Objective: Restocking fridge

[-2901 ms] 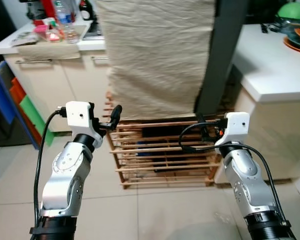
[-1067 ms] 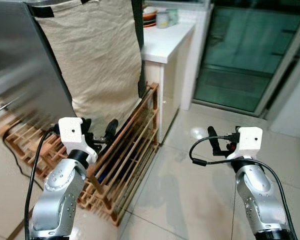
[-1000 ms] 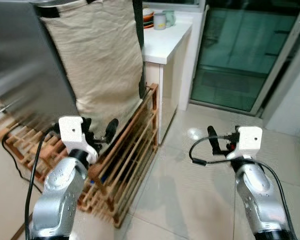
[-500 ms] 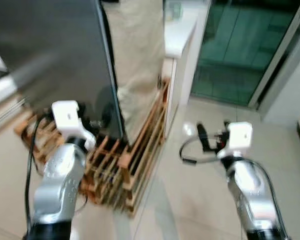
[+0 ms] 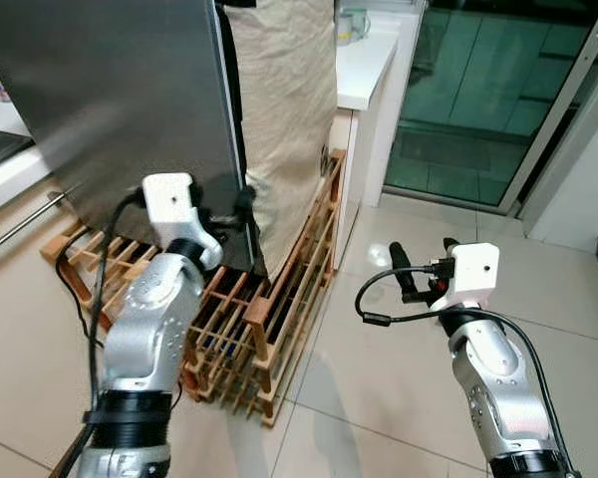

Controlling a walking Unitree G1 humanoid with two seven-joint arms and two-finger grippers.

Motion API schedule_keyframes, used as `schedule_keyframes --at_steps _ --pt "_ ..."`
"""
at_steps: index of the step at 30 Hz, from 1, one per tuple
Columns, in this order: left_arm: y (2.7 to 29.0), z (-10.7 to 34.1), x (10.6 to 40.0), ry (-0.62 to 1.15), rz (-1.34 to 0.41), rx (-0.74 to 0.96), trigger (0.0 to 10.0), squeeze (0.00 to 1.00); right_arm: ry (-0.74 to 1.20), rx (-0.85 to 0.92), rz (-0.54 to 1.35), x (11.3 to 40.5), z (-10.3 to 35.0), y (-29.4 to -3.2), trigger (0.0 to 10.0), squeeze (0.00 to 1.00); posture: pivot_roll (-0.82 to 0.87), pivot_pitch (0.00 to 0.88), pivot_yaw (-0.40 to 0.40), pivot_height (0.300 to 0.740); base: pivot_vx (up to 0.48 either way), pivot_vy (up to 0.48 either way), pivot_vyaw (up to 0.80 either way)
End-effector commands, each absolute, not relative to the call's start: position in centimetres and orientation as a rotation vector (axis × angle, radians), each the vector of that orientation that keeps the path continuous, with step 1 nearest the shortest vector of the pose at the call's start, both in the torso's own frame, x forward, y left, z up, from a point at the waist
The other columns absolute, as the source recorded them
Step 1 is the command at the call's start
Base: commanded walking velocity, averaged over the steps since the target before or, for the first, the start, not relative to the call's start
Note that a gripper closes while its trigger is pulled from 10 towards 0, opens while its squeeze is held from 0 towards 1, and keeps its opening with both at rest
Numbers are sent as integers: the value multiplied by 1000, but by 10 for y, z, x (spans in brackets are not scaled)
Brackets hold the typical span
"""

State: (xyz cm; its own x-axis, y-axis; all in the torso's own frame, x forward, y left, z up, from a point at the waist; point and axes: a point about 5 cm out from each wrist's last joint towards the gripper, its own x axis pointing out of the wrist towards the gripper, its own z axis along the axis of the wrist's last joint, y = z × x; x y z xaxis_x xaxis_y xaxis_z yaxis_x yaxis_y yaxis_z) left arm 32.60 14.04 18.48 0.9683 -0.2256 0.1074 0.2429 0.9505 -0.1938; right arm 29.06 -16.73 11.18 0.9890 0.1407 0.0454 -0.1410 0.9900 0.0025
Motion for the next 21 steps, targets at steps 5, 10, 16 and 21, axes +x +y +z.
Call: schedule_keyframes --at_steps 5,10,16,21 --pt "130 190 333 -82 -291 -201 10000 0 -56 -1 142 291 114 -168 10000 0 -181 0 81 740 0 0 0" --pt "126 191 343 -70 -291 -190 10000 0 -54 4 138 290 112 -167 10000 0 -184 0 91 740 0 0 0" --pt "124 189 352 -53 -244 -218 10000 0 -54 6 138 289 111 -165 10000 0 -200 0 103 740 0 0 0" --pt "118 187 356 -44 -256 -212 10000 0 -52 4 134 288 111 -166 10000 0 -204 0 104 740 0 0 0"
